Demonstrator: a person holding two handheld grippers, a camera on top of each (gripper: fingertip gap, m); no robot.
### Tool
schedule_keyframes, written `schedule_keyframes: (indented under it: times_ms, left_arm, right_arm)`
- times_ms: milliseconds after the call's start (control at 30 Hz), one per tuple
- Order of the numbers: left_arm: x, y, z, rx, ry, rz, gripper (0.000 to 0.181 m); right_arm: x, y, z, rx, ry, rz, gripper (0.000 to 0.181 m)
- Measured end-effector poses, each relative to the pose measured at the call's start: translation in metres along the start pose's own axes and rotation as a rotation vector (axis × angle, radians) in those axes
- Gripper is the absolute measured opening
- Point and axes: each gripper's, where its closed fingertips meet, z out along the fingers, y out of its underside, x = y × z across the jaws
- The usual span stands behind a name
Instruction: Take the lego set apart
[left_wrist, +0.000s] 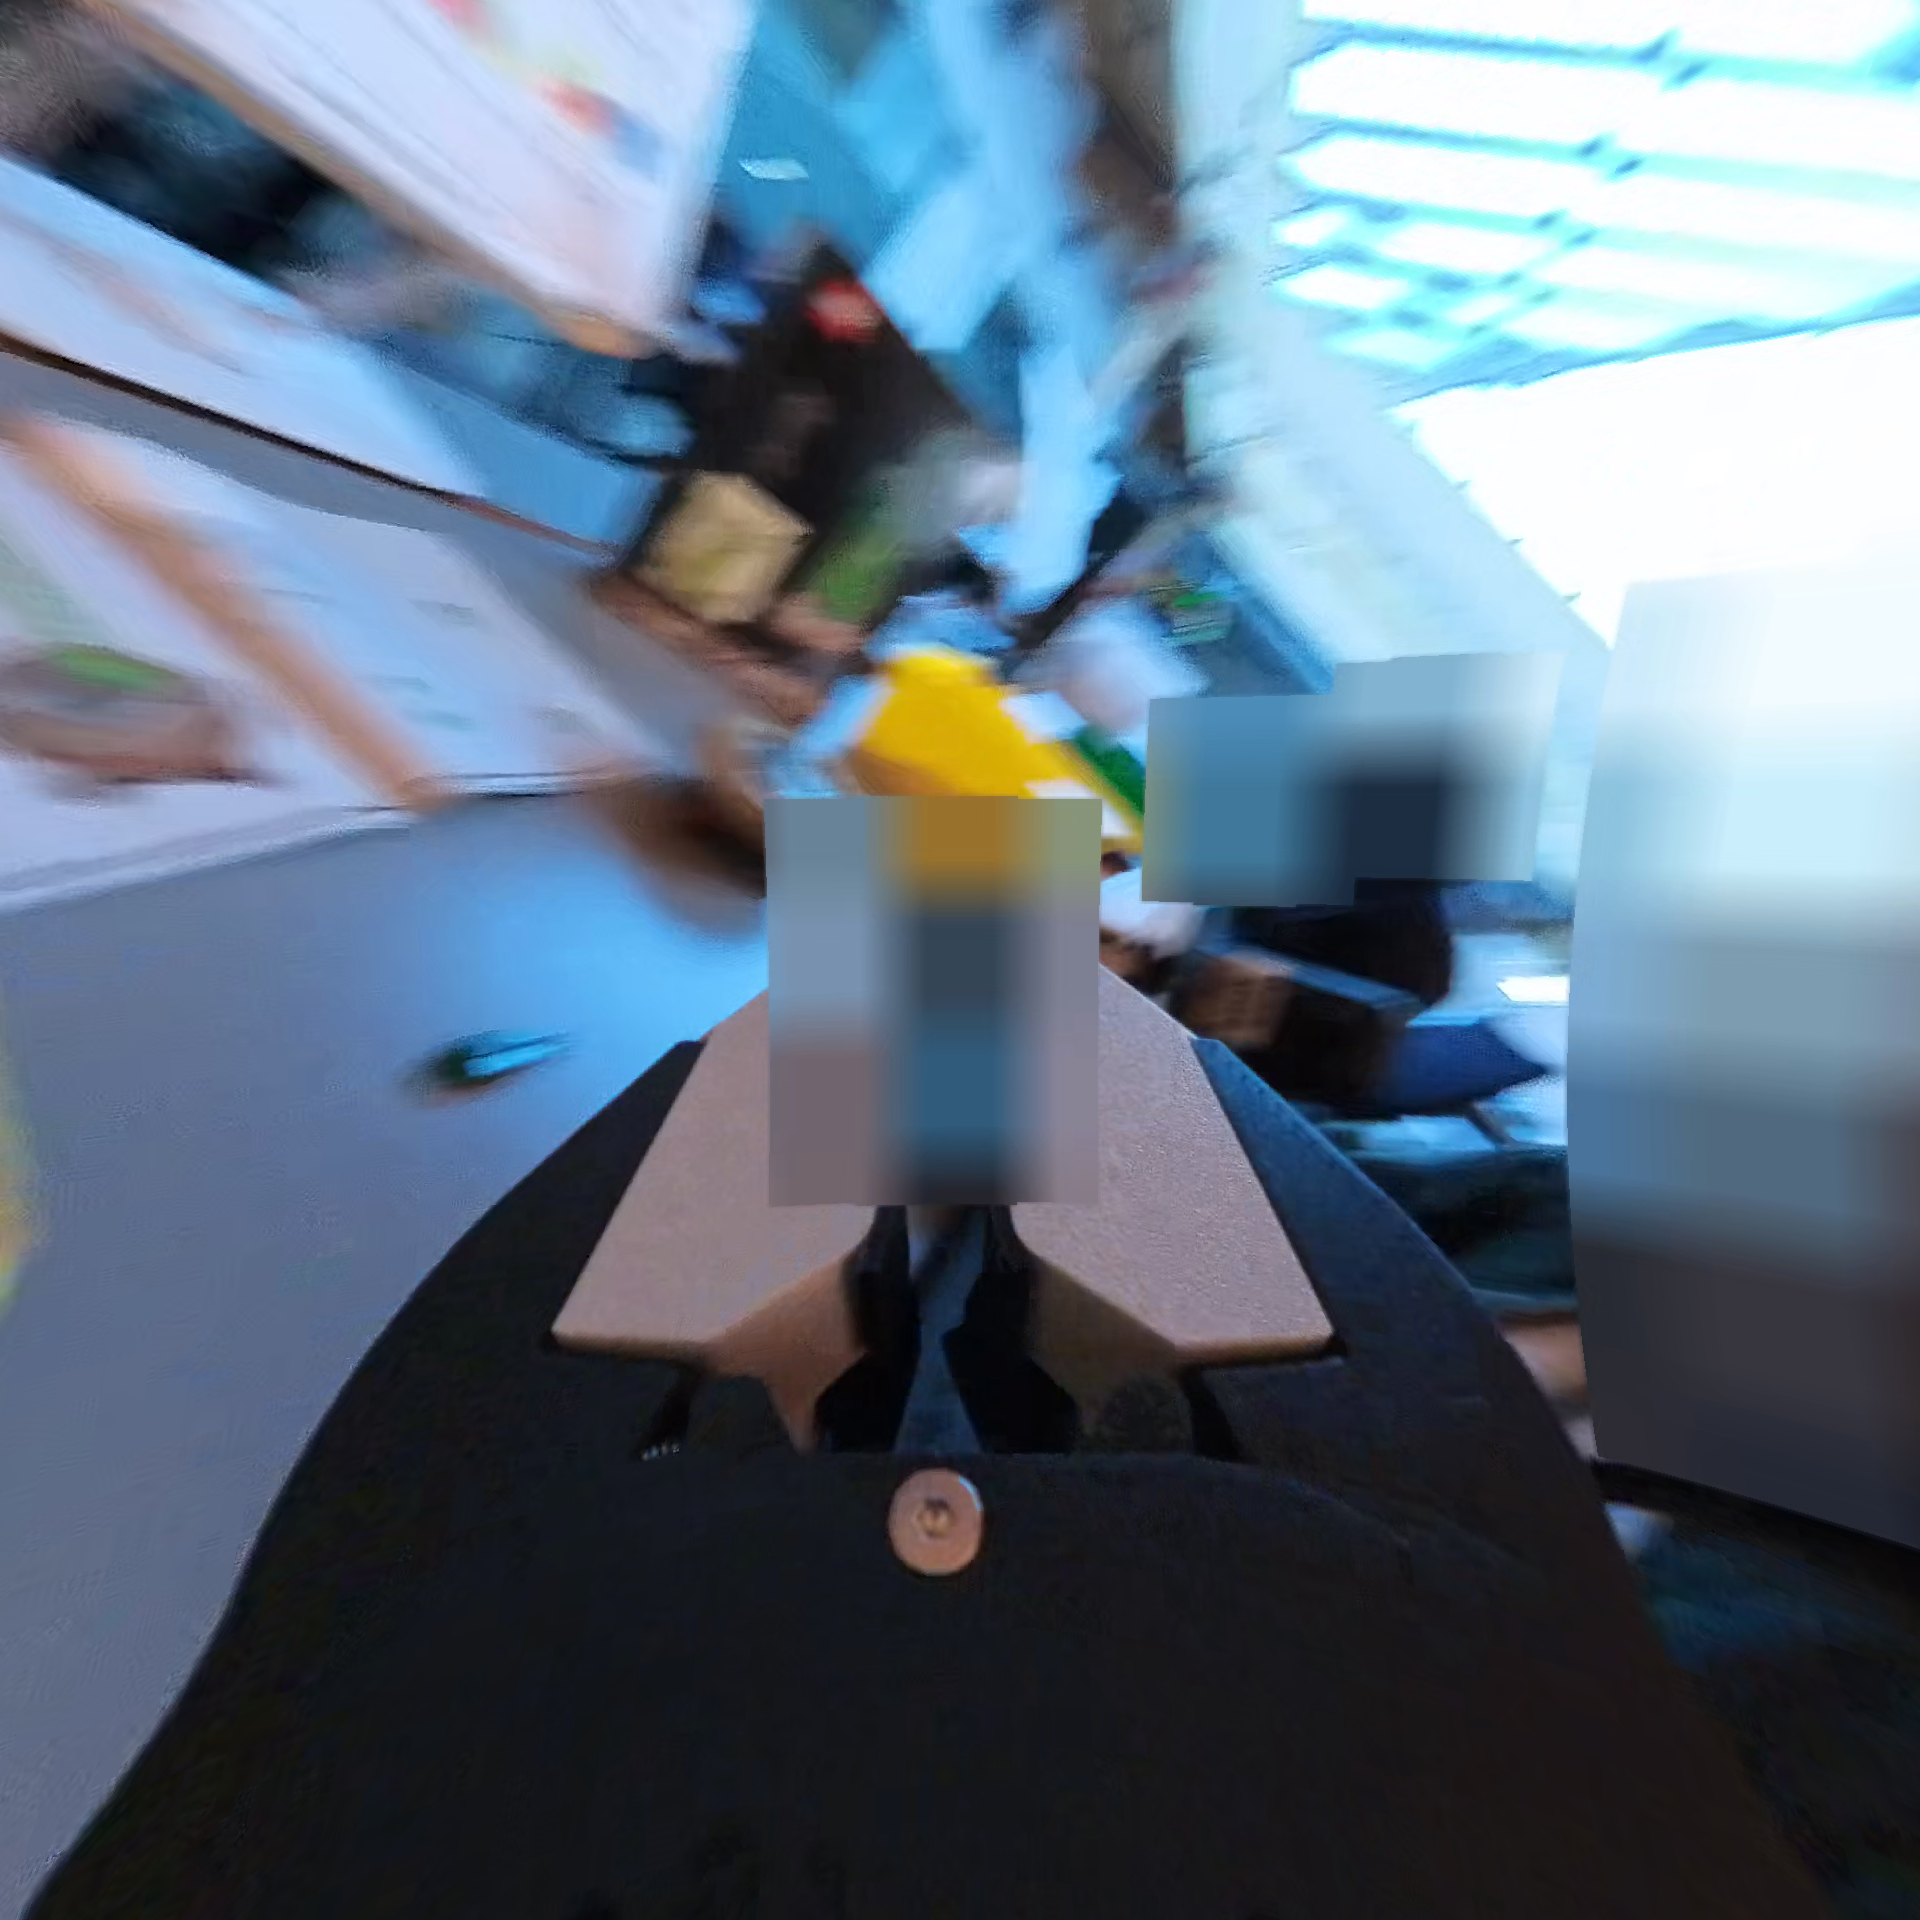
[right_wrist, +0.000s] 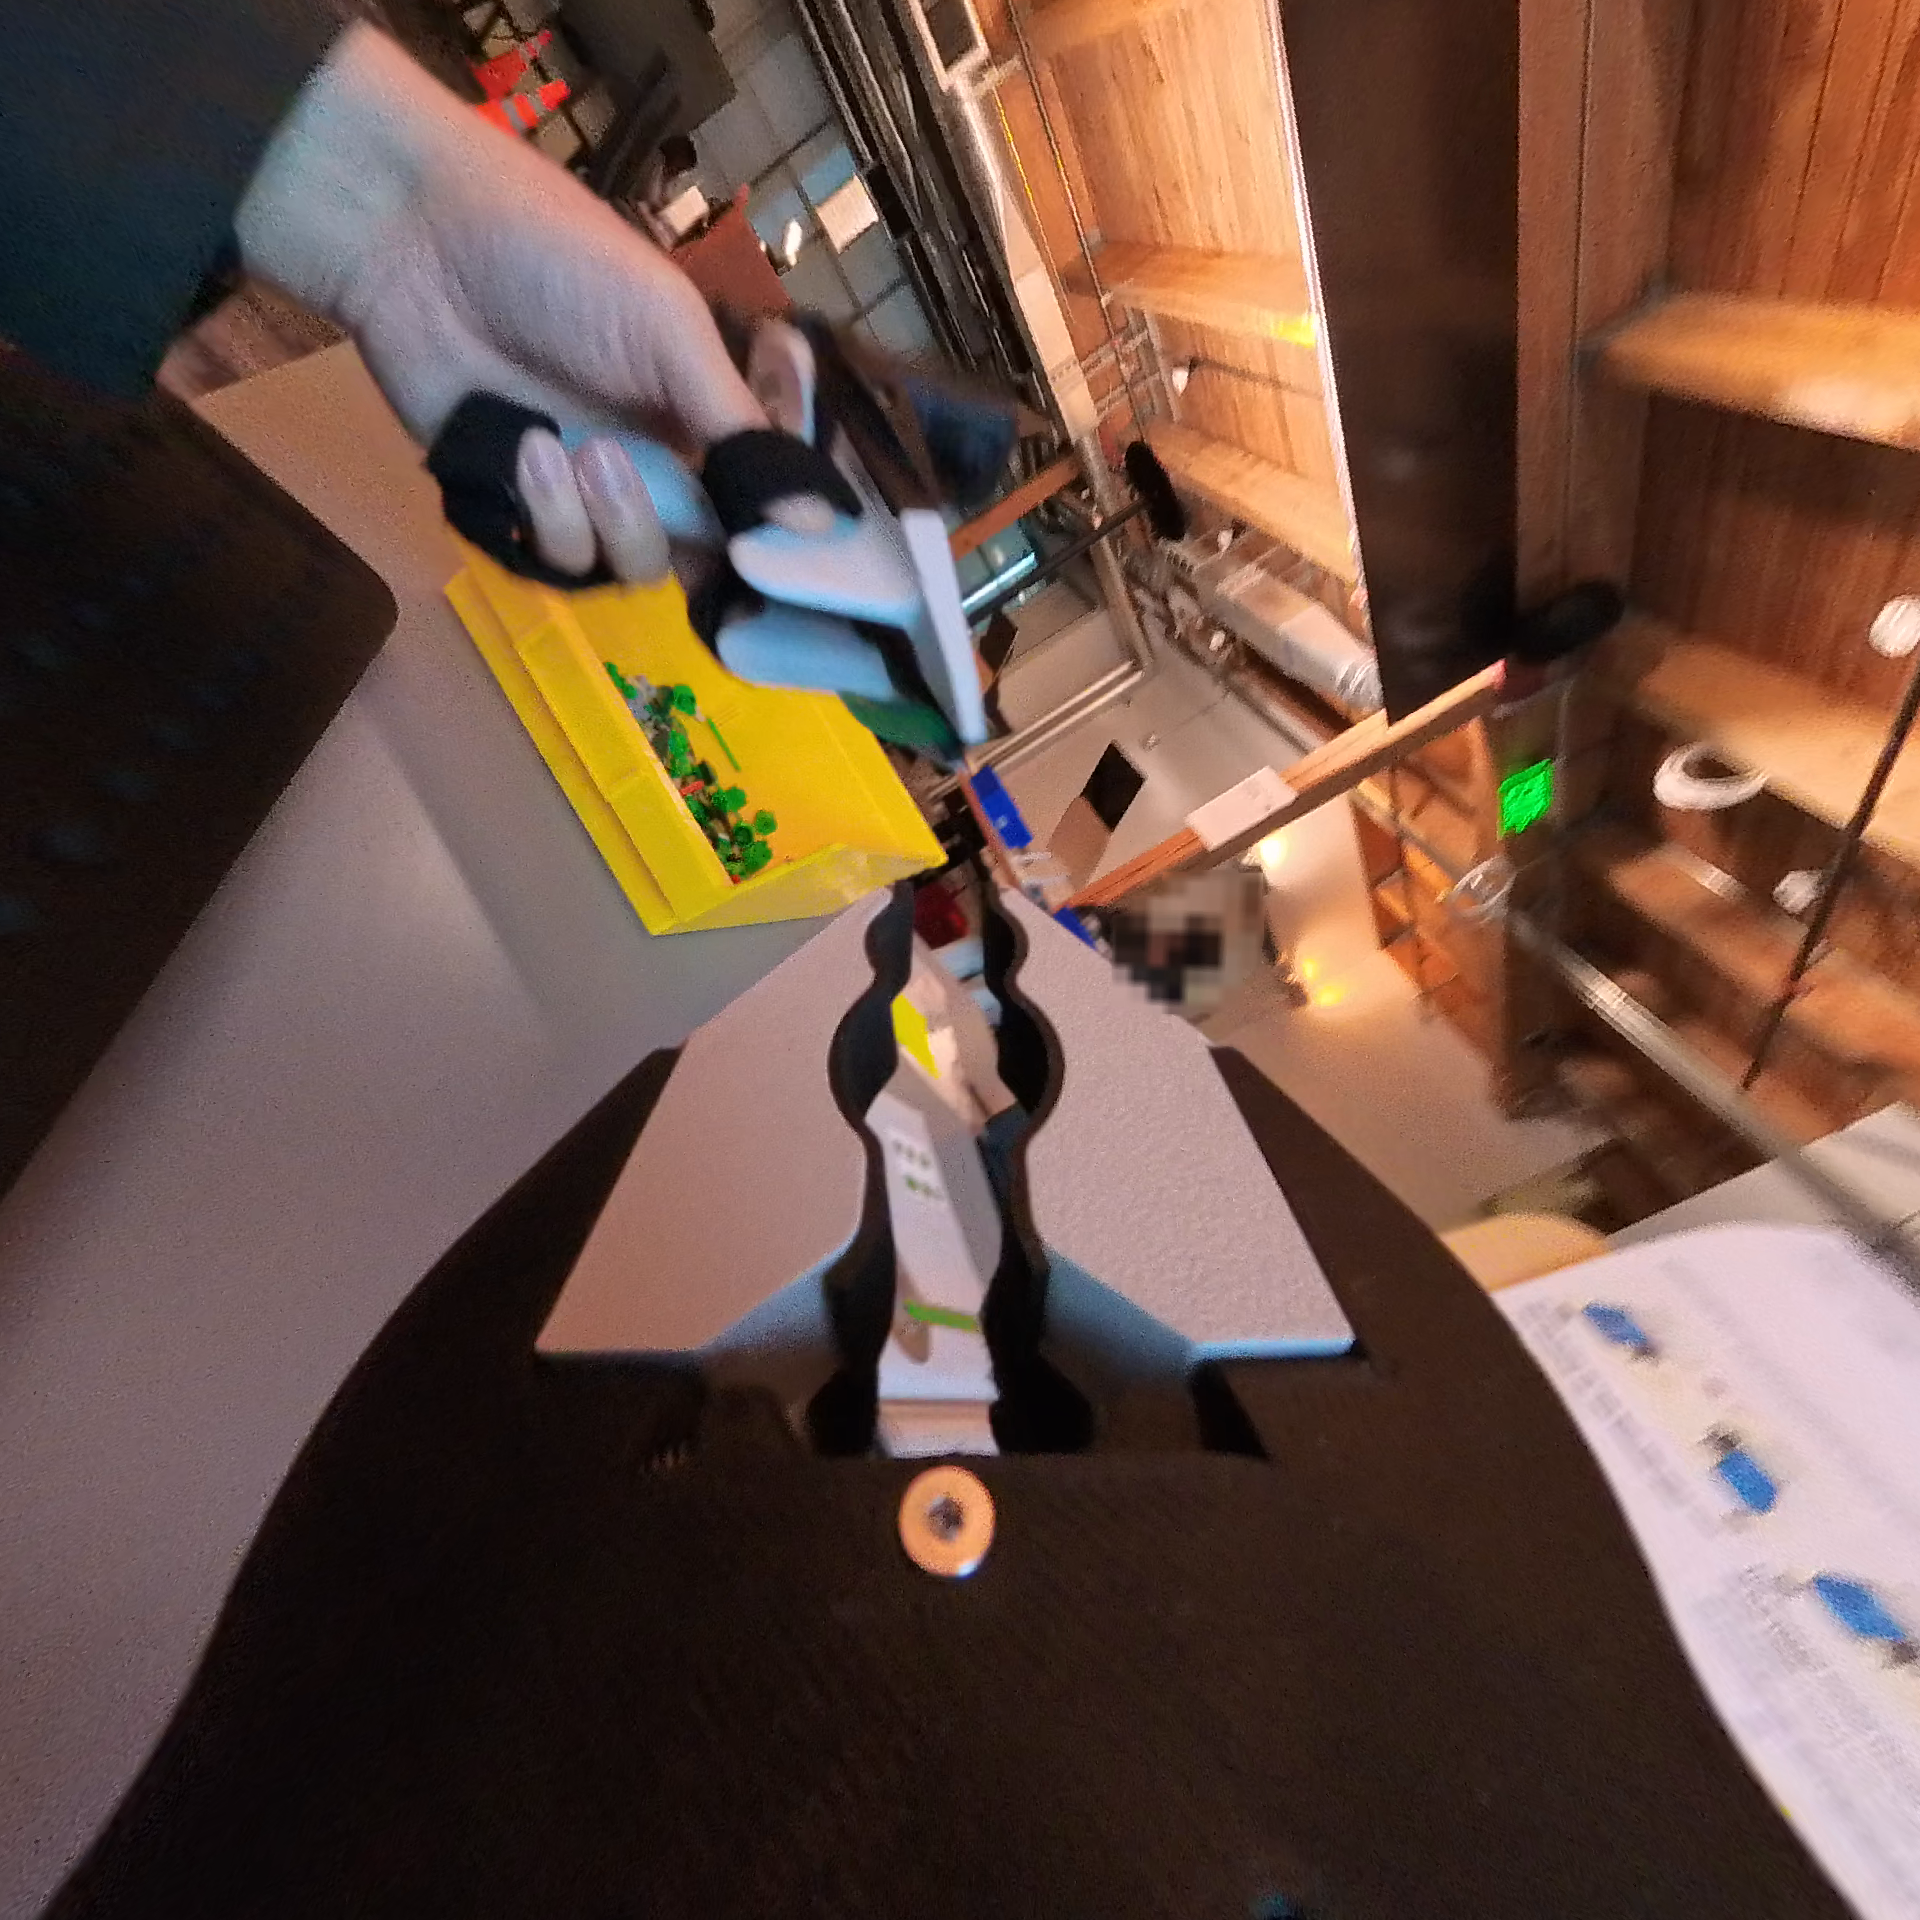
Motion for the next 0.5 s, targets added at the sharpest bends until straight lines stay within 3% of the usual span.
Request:
schedule_keyframes:
  times_ms: [133, 200, 233, 267, 333, 433, 500]
  left_arm:
    - [-0.089, -0.03, -0.104, -0.182, -0.814, 0.314, 0.003]
    - [-0.116, -0.044, -0.142, -0.241, -1.022, 0.368, 0.005]
    - [-0.127, -0.048, -0.154, -0.269, -1.085, 0.374, 0.02]
    - [-0.135, -0.049, -0.163, -0.296, -1.13, 0.363, 0.036]
    - [-0.135, -0.046, -0.157, -0.306, -1.111, 0.32, 0.048]
    - [-0.105, -0.029, -0.108, -0.222, -0.952, 0.34, 0.046]
    - [-0.081, 0.008, -0.059, -0.22, -0.803, 0.36, 0.043]
  right_arm:
    - [0.012, 0.03, 0.001, -0.115, 0.024, 0.162, 0.011]
    - [0.013, 0.04, 0.001, -0.152, 0.018, 0.224, 0.011]
    - [0.013, 0.043, 0.001, -0.165, 0.016, 0.241, 0.011]
    - [0.013, 0.047, 0.001, -0.179, 0.016, 0.249, 0.012]
    - [0.017, 0.056, -0.002, -0.214, 0.033, 0.257, 0.012]
    - [0.028, 0.064, -0.006, -0.234, 0.076, 0.286, 0.011]
    - [0.036, 0.071, -0.01, -0.248, 0.108, 0.328, 0.011]
